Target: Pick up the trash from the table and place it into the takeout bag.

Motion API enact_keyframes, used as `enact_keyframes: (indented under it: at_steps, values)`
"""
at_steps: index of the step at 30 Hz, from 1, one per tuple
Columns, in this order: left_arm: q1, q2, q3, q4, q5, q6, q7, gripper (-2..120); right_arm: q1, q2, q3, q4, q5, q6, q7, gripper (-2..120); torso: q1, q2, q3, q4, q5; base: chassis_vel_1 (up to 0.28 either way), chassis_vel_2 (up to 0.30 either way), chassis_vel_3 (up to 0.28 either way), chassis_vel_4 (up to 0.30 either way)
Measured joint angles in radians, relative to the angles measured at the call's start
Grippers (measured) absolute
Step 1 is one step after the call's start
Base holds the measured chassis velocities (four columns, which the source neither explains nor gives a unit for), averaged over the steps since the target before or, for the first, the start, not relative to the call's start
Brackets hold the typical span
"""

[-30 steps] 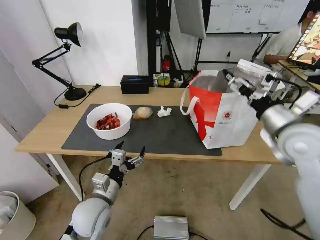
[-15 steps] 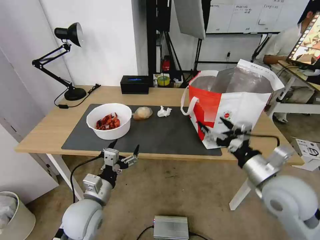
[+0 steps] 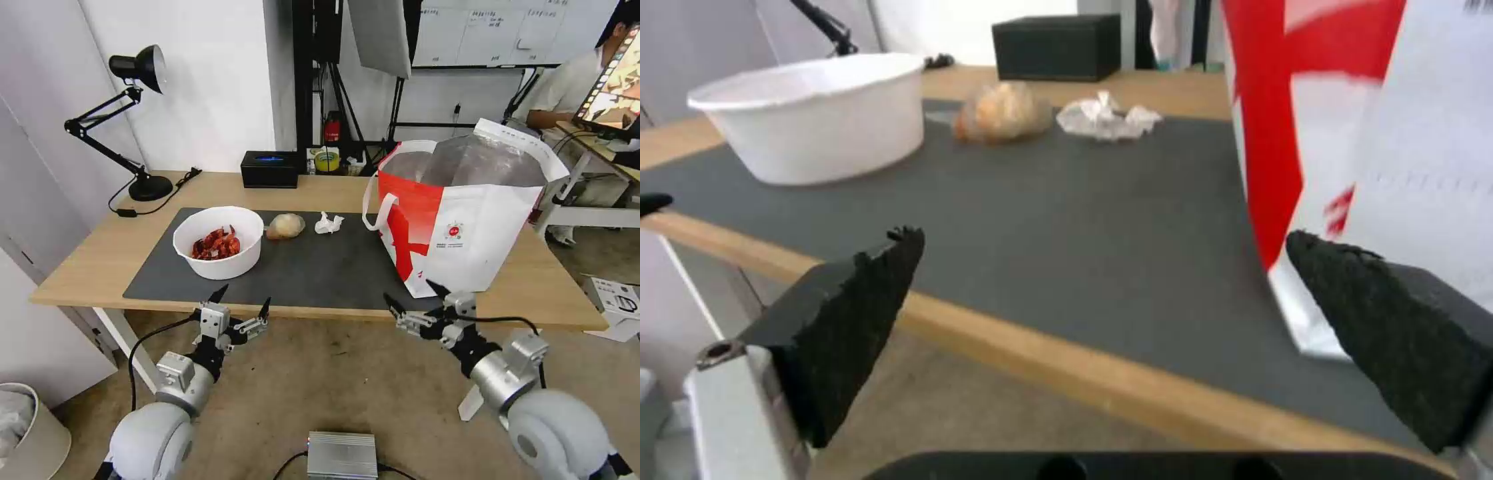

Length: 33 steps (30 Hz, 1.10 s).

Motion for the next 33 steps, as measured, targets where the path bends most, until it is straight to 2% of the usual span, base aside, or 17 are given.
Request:
enact_keyframes:
  at_steps: [11,33]
  values:
    - [0.012,0.003,-0.004,0.033,-0.002,0.001,0.011,100,-0.025,0.046,-0.055,-0.056,-0.042,0.108,0.033,100,0.000,0.000,0.000,0.0000,0.0001,0.000,0.000,0.000,0.000]
    - [0.001,-0.005,0.006,0.077,-0.007,-0.015,0.006,100,-0.012,0.064,-0.097,-0.092,-0.054,0.134,0.051,100,0.000,0.000,0.000,0.0000,0.0001,0.000,0.000,0.000,0.000]
